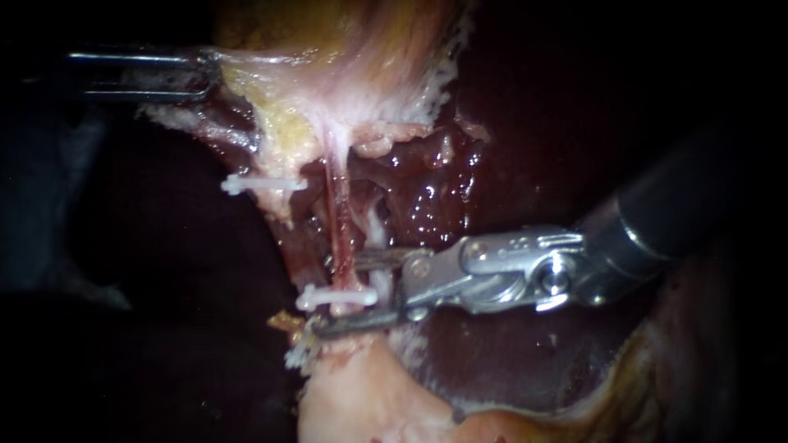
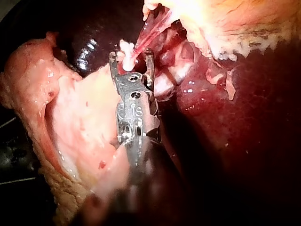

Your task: Going back first clip right tube

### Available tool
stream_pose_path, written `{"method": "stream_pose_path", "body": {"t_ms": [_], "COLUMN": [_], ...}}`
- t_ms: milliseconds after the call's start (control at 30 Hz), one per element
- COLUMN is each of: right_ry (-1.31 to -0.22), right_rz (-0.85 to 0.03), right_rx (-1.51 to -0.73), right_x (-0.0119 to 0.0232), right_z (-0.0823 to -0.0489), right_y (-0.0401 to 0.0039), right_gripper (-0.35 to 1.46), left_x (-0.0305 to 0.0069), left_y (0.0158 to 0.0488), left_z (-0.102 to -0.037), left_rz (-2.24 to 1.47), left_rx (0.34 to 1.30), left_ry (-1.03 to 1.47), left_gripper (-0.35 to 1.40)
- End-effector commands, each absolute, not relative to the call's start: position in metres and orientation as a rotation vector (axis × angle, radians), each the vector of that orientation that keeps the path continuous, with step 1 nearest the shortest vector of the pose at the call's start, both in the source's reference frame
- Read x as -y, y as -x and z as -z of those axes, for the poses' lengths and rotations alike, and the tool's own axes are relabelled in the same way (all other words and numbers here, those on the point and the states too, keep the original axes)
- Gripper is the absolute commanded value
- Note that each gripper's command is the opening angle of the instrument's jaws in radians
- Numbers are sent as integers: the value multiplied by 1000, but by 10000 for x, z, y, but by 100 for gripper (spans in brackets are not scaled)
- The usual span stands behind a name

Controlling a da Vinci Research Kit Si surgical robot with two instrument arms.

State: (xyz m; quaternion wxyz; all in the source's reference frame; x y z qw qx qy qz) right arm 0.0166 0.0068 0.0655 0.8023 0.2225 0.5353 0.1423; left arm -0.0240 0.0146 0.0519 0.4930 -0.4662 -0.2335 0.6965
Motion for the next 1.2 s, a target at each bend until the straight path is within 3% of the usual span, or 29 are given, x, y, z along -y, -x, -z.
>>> {"method": "stream_pose_path", "body": {"t_ms": [33,500,767,1200], "right_ry": [-471,-426,-415,-416], "right_rz": [-292,-215,-208,-206], "right_rx": [-1152,-1171,-1172,-1169], "right_x": [-70,-104,-109,-110], "right_z": [-652,-611,-607,-608], "right_y": [-159,-58,-45,-41], "right_gripper": [50,50,50,50], "left_x": [-146,-146,-146,-136], "left_y": [240,240,242,281], "left_z": [-518,-518,-519,-551], "left_rz": [-1690,-1690,-1690,-1693], "left_rx": [567,567,566,547], "left_ry": [1131,1131,1131,1139], "left_gripper": [-35,-35,-35,-35]}}
